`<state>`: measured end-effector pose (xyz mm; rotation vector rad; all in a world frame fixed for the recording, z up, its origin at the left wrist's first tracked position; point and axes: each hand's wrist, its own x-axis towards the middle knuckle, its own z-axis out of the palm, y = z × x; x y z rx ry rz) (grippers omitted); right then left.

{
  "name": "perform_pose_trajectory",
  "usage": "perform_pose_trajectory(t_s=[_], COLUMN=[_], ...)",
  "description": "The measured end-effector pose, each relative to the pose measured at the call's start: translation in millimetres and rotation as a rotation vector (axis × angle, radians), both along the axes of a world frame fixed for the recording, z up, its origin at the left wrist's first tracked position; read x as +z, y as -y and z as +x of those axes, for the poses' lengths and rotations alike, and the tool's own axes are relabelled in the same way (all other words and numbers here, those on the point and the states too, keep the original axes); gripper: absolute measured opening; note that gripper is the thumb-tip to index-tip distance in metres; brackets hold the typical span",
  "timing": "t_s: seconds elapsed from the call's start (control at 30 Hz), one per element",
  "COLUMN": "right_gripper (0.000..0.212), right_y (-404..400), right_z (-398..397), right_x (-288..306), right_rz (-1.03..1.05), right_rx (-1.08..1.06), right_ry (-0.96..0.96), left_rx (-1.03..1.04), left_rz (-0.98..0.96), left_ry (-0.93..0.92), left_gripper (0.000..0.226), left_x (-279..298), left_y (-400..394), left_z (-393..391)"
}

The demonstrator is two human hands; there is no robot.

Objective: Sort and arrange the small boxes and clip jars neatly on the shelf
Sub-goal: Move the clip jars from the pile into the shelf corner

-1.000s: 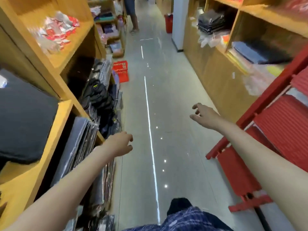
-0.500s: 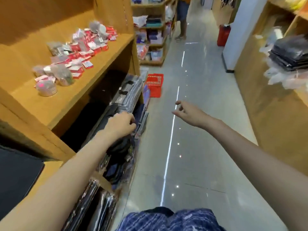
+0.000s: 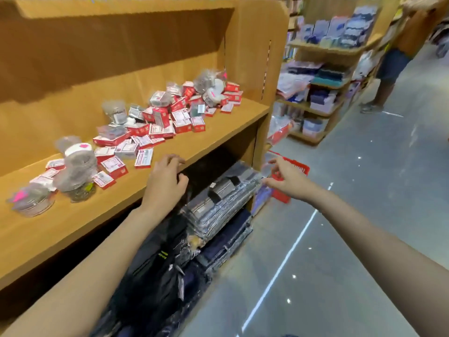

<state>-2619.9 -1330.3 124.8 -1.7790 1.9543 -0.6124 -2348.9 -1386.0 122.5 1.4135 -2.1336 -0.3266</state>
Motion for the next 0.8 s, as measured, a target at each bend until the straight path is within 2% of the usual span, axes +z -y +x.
perform_pose_trajectory(t_s=[0.27,0.43,0.57,0.7,0.8], right_gripper=[0.061,0.066,0.068,0.064,0.066], right_y=[191.7,277.7,342.9,406.4,441.9], right_z=[-35.6,-46.7,-48.2,-38.5,-26.1], right_x=[1.3,-10.3,4.4,22.2,22.3], right_rz=[-0.028,-0.024,-0.162,-0.357,-0.407], right_rx=[0.232,0.313,0.302,0.287,0.307], right_ry=[0.034,0.048,-0.025,0.075,0.131], left_rx=[0.158,0.203,0.231,0.303,0.344], left_rz=[-0.055,-0.045,-0.029,-0.016,0.025], left_ry=[0.021,0.066,0.064,0.002,0.002], left_gripper=[0.035,0.038,0.040,0.044,0.044], left_x=[13.1,12.4,12.5,14.7,10.0], left_y=[110.7,180.3,221.5,252.8,265.8], left_z=[-46.1,-72.7,-85.7,-95.0,-104.5])
